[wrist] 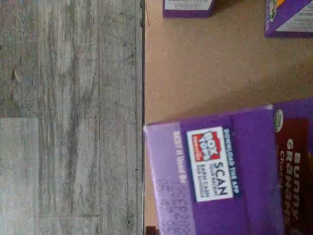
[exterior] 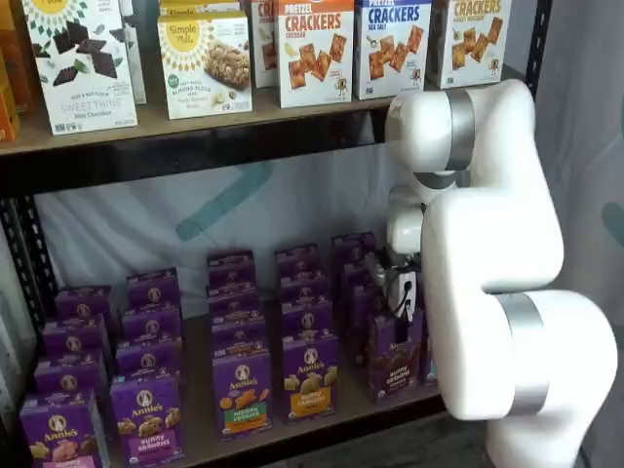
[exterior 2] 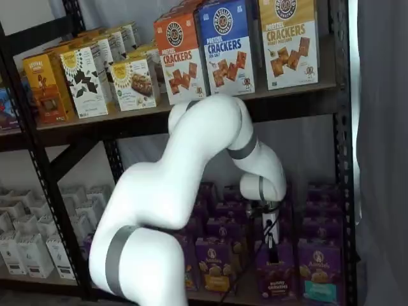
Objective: Pick up the purple box with a brown patch in the center, on the bottom shelf, the fifth box from the left
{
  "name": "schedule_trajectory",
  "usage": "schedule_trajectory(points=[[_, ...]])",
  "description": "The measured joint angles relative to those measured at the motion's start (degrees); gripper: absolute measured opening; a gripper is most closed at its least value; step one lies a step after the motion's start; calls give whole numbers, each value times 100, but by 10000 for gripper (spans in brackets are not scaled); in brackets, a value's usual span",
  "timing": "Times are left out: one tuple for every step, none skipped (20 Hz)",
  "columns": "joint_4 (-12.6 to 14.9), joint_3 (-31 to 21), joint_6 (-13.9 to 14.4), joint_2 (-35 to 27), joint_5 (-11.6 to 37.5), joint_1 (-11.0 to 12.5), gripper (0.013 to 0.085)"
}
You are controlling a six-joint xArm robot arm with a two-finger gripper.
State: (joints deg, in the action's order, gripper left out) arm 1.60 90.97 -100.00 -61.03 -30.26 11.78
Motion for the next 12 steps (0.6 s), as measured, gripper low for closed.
schedule_trajectory(points=[[-3,-11,1,3,18,-5,570],[-3,-17,6,4,25,-10,570],[7,-21,19,4,29,-14,530],[30,-24,45,3,31,-19,530],[53,-29,69,-1,39,-25,490],[61,-39,82,-7,57,-30,490],[63,-51,88,-12,78,-36,450],[62,-60,90,-16,95,-40,450],[49,-67,82,-19,109,-42,450],[22,-73,61,-22,121,-44,450],[-1,-82,42,-23,138,-45,450],[2,-94,45,-23,153,-45,450]])
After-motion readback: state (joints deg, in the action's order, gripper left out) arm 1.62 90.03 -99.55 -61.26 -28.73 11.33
